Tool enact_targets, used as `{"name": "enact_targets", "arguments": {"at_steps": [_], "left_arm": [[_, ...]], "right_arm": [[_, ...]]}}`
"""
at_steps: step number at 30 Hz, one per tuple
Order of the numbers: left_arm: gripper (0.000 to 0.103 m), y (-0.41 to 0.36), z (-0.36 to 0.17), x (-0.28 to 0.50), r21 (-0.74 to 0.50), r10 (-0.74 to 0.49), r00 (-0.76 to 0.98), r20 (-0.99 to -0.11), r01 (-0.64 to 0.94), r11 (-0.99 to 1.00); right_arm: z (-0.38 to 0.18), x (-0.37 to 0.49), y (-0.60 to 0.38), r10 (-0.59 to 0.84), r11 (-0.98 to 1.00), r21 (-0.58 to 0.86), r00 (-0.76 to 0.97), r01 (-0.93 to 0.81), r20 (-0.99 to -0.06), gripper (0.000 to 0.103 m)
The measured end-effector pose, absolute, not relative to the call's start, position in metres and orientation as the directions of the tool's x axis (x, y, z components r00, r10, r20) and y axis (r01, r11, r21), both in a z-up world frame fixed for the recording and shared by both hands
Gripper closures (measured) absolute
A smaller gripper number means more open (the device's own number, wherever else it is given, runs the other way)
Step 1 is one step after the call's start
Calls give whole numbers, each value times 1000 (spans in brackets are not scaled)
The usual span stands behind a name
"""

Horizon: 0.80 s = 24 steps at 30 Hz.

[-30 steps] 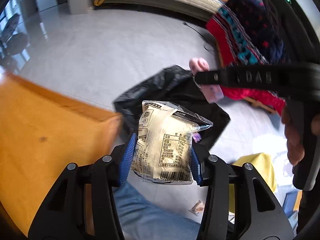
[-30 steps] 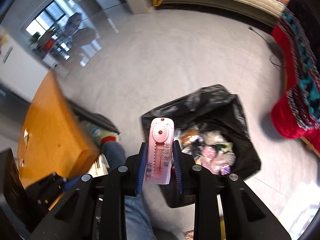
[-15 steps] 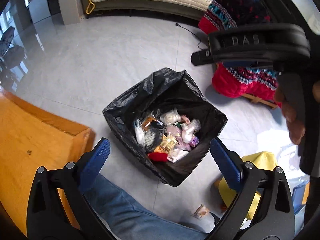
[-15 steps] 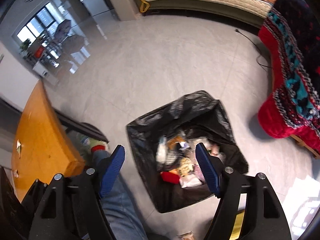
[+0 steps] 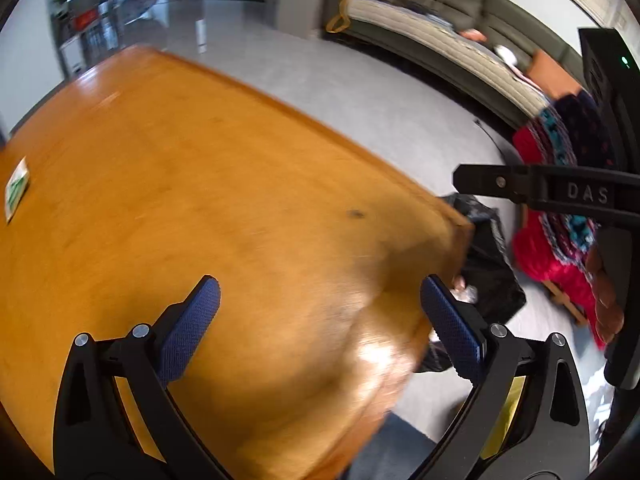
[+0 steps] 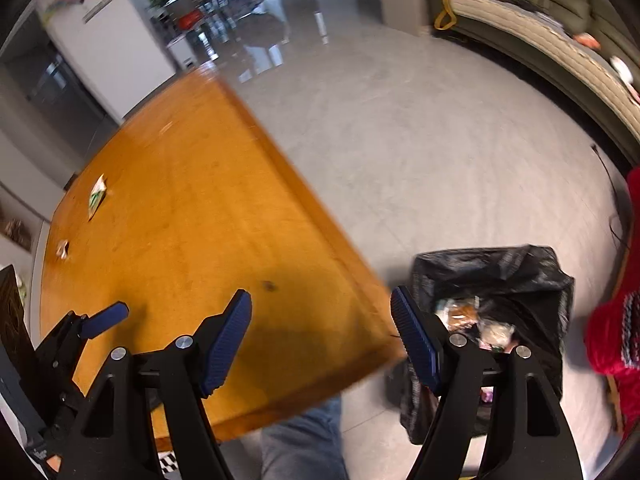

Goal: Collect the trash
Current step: 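Grasp the crumpled clear plastic bag with the left tool while the right tool grasps the white-green packet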

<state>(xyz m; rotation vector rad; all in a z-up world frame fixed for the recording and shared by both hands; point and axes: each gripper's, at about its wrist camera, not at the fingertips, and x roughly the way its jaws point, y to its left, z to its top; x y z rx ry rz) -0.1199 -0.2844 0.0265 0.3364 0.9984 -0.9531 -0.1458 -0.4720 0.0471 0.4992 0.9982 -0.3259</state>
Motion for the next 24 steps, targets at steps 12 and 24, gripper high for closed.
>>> {"name": "enact_targets", "arguments": {"at_steps": [12,24], "left_arm": [[6,-144,35,-12,-157,-392,390,-833,513,844],[6,-39,50,110,-68,-160,482,-861,202,977]], "right_arm": [[34,-38,-379,93,929,247,473,274,-876,29],[25,36,-337,156,966,225,407,125,-900,34]]}}
